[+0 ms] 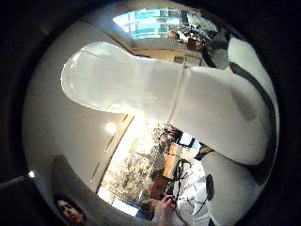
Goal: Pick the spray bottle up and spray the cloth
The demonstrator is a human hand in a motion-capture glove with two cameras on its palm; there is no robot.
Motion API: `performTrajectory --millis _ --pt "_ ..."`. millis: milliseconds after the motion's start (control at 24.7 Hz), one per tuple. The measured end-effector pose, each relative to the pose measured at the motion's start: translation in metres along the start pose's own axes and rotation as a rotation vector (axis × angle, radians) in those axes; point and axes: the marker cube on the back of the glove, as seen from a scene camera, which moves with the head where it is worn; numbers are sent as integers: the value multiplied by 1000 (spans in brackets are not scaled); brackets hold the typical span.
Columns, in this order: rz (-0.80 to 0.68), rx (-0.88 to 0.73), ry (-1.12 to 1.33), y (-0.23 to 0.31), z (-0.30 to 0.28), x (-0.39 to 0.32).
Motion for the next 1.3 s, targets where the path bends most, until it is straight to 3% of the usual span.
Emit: performTrajectory --millis 243,649,1298 --pt "-71 -114 101 -8 -9 -35" --pt "-197 -301 483 -19 -2 -94" --pt "-218 -461 780 -22 9 -95"
